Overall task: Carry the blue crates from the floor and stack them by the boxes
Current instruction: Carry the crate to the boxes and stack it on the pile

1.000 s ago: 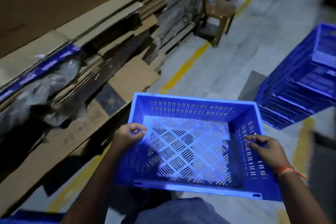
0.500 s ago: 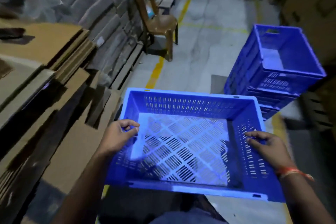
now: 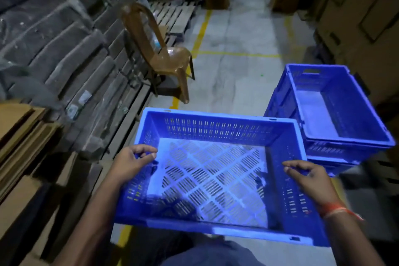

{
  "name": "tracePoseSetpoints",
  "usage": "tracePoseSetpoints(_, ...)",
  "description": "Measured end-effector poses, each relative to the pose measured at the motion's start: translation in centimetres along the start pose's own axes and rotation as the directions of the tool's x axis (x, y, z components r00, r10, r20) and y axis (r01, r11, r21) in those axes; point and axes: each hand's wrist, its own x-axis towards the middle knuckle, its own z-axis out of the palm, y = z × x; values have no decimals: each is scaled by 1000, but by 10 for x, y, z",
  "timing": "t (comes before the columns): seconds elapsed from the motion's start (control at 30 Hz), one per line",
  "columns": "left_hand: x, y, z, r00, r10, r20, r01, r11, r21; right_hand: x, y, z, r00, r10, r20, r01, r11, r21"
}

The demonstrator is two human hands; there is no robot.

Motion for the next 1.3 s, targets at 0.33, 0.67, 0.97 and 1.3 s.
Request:
tracePoseSetpoints(0.33,240,22,4,994,21,104,-27,998,54,174,-41,38,994,80,-75,-79,997,18)
tracePoseSetpoints(0.67,467,99,30,947,124,296,-165,979,118,307,-73,51,949,150,-278,-134,988,77)
tracePoseSetpoints(0.97,633,153,80,904,186,384,-275,942,191,427,-73,41,910,193,-367,-156,979,129)
tracePoseSetpoints(1.3,765,200,113,809,273,521,-377,920,103,497,-110,32,863,203,-463,-147,977,153)
